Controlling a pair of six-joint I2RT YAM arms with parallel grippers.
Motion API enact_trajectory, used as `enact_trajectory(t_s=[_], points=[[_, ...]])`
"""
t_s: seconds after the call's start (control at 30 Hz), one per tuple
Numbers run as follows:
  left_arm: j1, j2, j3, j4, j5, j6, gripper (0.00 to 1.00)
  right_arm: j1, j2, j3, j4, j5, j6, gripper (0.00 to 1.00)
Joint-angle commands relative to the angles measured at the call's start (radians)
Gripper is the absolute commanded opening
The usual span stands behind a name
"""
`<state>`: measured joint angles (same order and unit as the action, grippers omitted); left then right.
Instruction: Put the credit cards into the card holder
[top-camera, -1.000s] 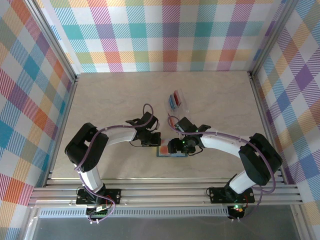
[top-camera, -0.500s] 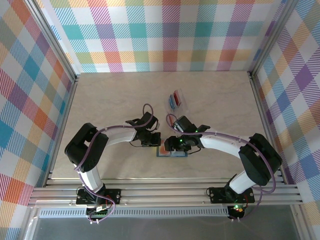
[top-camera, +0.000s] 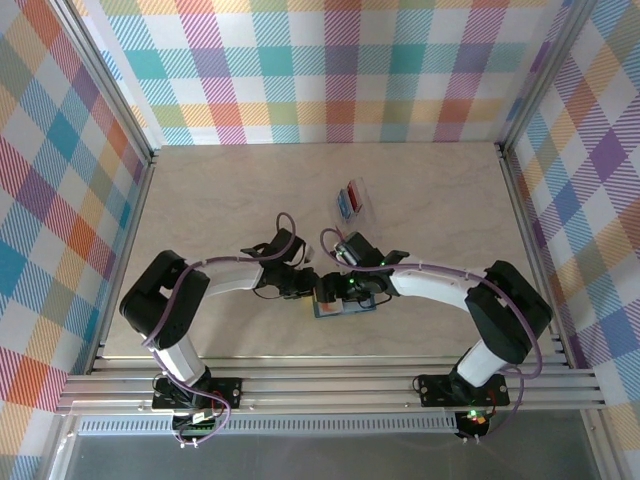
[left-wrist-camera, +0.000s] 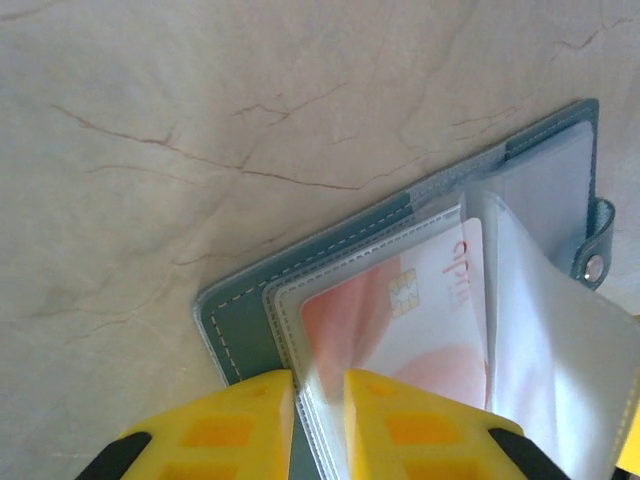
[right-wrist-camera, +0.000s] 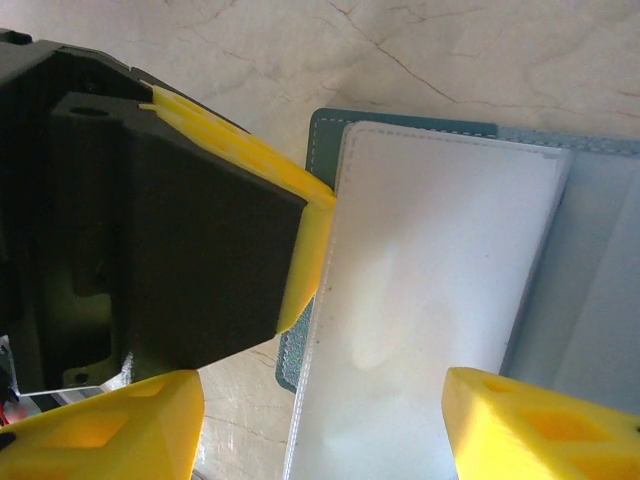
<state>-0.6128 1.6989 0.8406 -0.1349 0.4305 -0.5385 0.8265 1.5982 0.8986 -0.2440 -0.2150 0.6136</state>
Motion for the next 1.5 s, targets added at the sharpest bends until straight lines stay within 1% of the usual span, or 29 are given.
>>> enact_trajectory(t_s=[0.0,0.17,0.3,0.5,0.6,0.7,0.83,0.97,1.03,1.1,1.17,1.23,1.37,1.47], points=[[0.030,-0.066,-0.030,0.007,0.017,-0.026,0.22,0.014,0.029,0.017,0.040,-0.032,-0.011,0.66],[0.071,-0.128,-0.062,-0.007,-0.018,-0.042,0.26,0.020,0.045,0.019,0.058,-0.046,-0.017,0.68],[0.084,-0.156,-0.077,-0.003,-0.029,-0.049,0.30,0.020,0.064,0.016,0.085,-0.069,-0.018,0.70],[0.085,-0.132,-0.077,0.021,0.007,-0.045,0.34,0.020,0.097,0.016,0.123,-0.106,-0.022,0.71],[0.085,-0.124,-0.076,0.024,0.009,-0.044,0.34,0.020,0.050,0.030,0.070,-0.048,-0.043,0.72],[0.085,-0.124,-0.077,0.025,0.008,-0.045,0.35,0.020,-0.011,0.077,-0.026,0.021,-0.083,0.75],[0.085,-0.131,-0.079,0.022,0.001,-0.042,0.36,0.016,-0.031,0.191,-0.202,0.144,-0.131,0.77],[0.085,-0.151,-0.084,0.018,-0.017,-0.040,0.38,-0.014,-0.024,0.288,-0.289,0.222,-0.164,0.78],[0.085,-0.158,-0.086,0.014,-0.027,-0.038,0.39,-0.028,0.000,0.349,-0.327,0.271,-0.188,0.76],[0.085,-0.160,-0.089,0.017,-0.030,-0.040,0.39,-0.049,0.039,0.405,-0.354,0.312,-0.205,0.69],[0.085,-0.154,-0.089,0.019,-0.027,-0.044,0.39,-0.074,0.090,0.458,-0.371,0.318,-0.222,0.58],[0.085,-0.147,-0.089,0.022,-0.024,-0.044,0.39,-0.087,0.141,0.510,-0.393,0.338,-0.240,0.50],[0.085,-0.137,-0.086,0.025,-0.018,-0.046,0.39,-0.115,0.234,0.594,-0.434,0.349,-0.276,0.42],[0.085,-0.139,-0.089,0.029,-0.016,-0.049,0.39,-0.141,0.283,0.627,-0.450,0.323,-0.288,0.40]])
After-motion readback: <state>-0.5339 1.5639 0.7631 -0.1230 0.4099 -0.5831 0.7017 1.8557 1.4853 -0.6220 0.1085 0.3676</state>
